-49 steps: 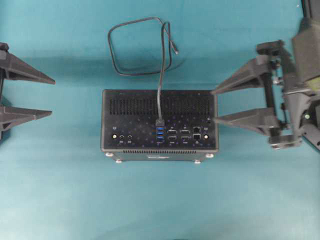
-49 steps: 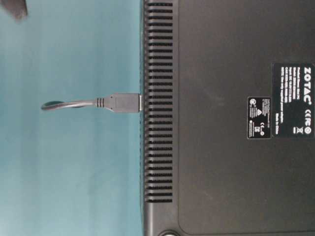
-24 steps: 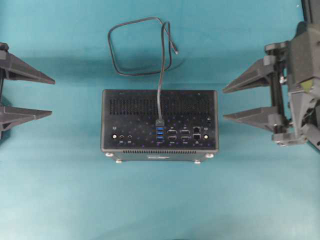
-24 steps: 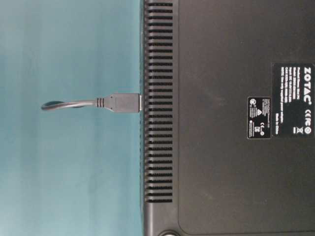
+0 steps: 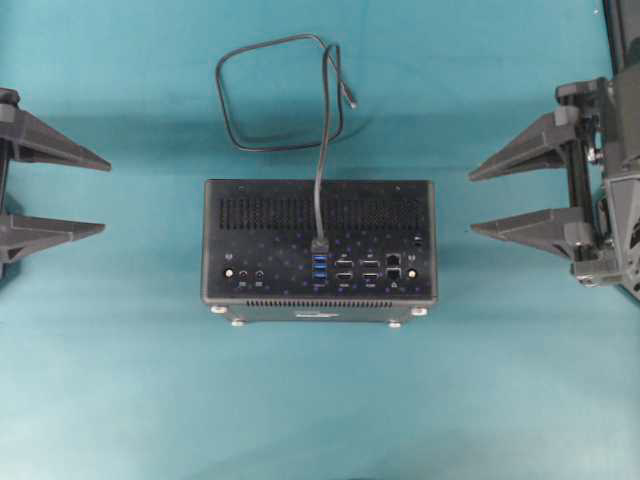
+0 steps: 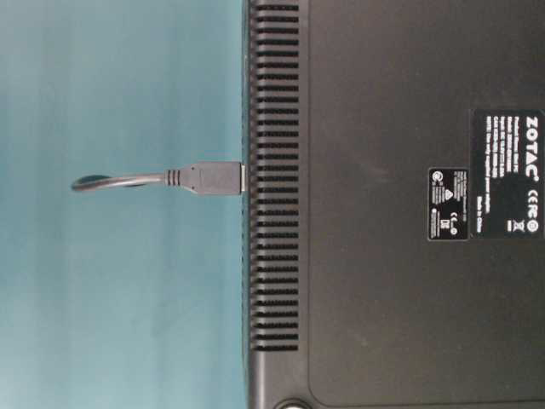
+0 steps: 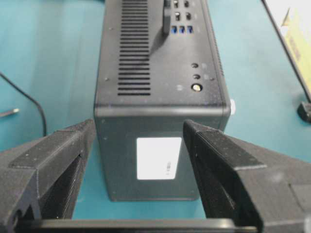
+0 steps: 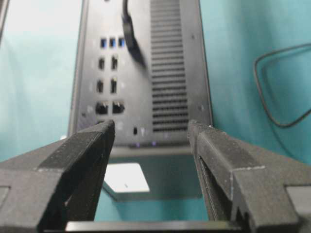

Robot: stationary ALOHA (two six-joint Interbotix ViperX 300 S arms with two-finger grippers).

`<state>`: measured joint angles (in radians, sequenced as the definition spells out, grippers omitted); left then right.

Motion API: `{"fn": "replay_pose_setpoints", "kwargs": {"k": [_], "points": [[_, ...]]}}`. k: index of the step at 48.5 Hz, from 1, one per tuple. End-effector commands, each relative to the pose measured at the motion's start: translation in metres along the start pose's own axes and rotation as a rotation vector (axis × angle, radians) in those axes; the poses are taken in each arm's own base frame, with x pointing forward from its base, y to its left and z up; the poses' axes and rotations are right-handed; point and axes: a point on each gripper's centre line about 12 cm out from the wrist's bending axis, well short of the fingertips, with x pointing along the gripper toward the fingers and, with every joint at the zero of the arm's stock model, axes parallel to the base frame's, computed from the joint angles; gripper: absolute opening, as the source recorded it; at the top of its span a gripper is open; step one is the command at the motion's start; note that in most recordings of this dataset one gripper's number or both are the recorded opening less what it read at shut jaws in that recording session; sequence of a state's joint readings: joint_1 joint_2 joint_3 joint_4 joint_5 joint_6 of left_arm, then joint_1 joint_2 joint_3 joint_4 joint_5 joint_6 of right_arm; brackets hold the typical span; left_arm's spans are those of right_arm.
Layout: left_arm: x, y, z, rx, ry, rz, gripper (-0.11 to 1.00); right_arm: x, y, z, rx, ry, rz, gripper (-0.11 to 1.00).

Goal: Insert the USB into the PC box with both arms.

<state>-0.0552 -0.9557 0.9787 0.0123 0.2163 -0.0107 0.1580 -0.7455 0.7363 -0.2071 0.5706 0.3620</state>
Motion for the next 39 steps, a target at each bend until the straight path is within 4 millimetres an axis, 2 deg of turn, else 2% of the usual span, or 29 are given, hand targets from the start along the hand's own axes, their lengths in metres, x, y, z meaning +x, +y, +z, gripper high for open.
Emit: {"fn": "replay_pose_setpoints", "kwargs": {"k": [1, 10, 22, 39], "points": [[0.0009, -0.0002, 0.005, 0.005, -0.011, -0.001, 0.78, -0.0026, 0.0005, 0.0052, 0.013, -0.021, 0.004, 0.69], [0.001, -0.0002, 0.0044, 0.005, -0.009, -0.001, 0.78, -0.0027, 0.0, 0.0031, 0.015, -0.026, 0.007, 0.69], [0.0011, -0.0002, 0.0038, 0.005, -0.008, -0.001, 0.78, -0.0085, -0.0014, 0.0063, 0.023, -0.118, 0.028, 0.69], [0.0006, -0.0002, 0.0046, 0.005, -0.011, -0.001, 0.78, -0.0086, -0.0036, 0.003, 0.026, -0.123, 0.024, 0.68]]}}
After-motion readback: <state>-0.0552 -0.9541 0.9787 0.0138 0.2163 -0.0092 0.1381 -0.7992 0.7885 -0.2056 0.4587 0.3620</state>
